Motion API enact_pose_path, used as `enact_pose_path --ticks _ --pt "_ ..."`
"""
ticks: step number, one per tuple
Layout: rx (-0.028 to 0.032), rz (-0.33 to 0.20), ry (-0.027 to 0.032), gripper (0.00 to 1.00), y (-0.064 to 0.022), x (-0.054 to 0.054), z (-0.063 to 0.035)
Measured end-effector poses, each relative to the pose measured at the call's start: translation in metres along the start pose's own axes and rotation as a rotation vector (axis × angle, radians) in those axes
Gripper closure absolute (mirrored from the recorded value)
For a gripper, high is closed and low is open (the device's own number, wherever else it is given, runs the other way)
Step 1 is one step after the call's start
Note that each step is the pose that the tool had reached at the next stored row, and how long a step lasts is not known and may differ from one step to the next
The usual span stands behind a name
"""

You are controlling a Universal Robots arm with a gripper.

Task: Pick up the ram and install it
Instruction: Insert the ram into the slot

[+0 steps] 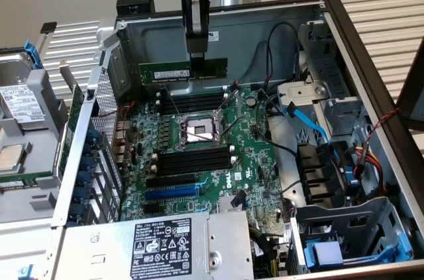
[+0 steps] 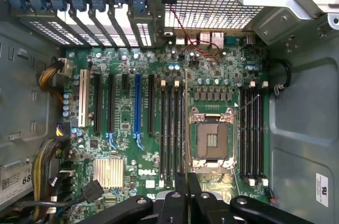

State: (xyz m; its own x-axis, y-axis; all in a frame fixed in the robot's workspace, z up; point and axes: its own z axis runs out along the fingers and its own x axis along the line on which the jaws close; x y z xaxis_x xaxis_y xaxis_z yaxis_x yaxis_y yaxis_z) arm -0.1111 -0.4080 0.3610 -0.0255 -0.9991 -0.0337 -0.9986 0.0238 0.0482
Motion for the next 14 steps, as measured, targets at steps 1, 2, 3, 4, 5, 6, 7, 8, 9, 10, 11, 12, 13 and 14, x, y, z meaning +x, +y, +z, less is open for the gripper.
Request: enact_pose_path --ticks 1,2,3,4,5,6,7,8,9,10,11,12,13,14 --pt "0.0003 0.001 0.0012 0.87 -0.0001 0.0000 0.0006" --pt "0.0006 0.002 0.0036 0.87 -0.0002 0.0001 0.0011" --pt "0.0010 0.003 0.0061 0.87 -0.0002 0.0001 0.0016" --pt "0.0011 0.004 0.0082 0.87 -0.0003 0.0001 0.0018" --pt "0.0012 0.005 0.0101 0.87 -0.0002 0.0001 0.0019" --pt "0.0011 0.005 0.0107 0.87 -0.0002 0.0001 0.0019" --pt "0.0011 0.005 0.0108 0.87 -0.0002 0.0001 0.0018" --pt "0.0011 0.005 0.0109 0.87 -0.0002 0.0001 0.0018" --pt "0.0011 0.005 0.0109 0.87 -0.0002 0.0001 0.0018" --pt "0.0011 0.005 0.0114 0.87 -0.0002 0.0001 0.0018" --pt "0.0012 0.005 0.0130 0.87 -0.0002 0.0000 0.0020" --pt "0.0017 0.005 0.0192 0.87 -0.0002 -0.0006 0.0022" --pt "0.0030 0.006 0.0277 0.87 -0.0002 -0.0013 0.0026" --pt "0.0049 0.006 0.0342 0.87 -0.0002 -0.0018 0.0029"
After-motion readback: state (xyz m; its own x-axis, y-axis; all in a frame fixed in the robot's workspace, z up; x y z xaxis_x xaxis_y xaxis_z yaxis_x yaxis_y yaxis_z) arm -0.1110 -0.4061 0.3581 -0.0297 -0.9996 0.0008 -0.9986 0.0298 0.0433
